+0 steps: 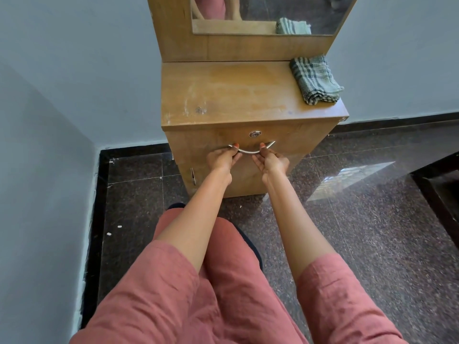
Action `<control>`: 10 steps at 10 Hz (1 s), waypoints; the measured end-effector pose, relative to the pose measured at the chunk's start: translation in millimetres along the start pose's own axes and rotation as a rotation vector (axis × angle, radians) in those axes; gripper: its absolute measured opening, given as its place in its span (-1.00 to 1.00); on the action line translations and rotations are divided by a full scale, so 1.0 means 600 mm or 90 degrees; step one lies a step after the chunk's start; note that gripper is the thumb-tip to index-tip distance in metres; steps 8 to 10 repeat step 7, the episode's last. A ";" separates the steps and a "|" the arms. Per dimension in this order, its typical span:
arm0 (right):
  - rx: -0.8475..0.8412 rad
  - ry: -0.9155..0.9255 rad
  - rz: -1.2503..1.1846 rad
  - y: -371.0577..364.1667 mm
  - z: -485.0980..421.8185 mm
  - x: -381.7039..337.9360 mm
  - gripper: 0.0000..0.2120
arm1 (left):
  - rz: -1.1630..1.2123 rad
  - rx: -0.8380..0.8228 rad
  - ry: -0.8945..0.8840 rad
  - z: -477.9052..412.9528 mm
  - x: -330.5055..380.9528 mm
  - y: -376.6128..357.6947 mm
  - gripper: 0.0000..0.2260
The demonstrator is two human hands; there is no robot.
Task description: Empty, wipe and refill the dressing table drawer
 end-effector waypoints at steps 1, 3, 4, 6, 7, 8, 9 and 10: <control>-0.001 0.005 -0.001 -0.004 -0.001 -0.004 -0.82 | 0.000 0.001 0.006 -0.002 0.003 -0.002 -0.88; -0.004 0.007 0.018 -0.001 -0.006 -0.007 -0.85 | 0.002 0.004 0.010 0.000 0.002 -0.006 -0.86; 0.009 0.031 0.041 0.002 -0.003 -0.005 -0.90 | 0.006 0.017 0.008 0.001 -0.001 -0.005 -0.87; 0.036 0.201 0.286 0.016 0.027 -0.008 -0.90 | 0.006 0.013 -0.059 0.028 0.002 0.022 -0.84; 0.002 0.337 0.381 0.009 0.066 -0.015 -0.83 | -0.035 0.012 -0.144 0.057 0.013 0.037 -0.84; 0.002 0.337 0.381 0.009 0.066 -0.015 -0.83 | -0.035 0.012 -0.144 0.057 0.013 0.037 -0.84; 0.002 0.337 0.381 0.009 0.066 -0.015 -0.83 | -0.035 0.012 -0.144 0.057 0.013 0.037 -0.84; 0.002 0.337 0.381 0.009 0.066 -0.015 -0.83 | -0.035 0.012 -0.144 0.057 0.013 0.037 -0.84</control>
Point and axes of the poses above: each hand's wrist, its own z-axis away from the middle knuckle, its own y-axis out of the back of the hand, x = y × z, the point moved 7 cm from there along -z, towards the middle knuckle, and after that the axes turned 4 degrees about -z, right-handed, at the moved point
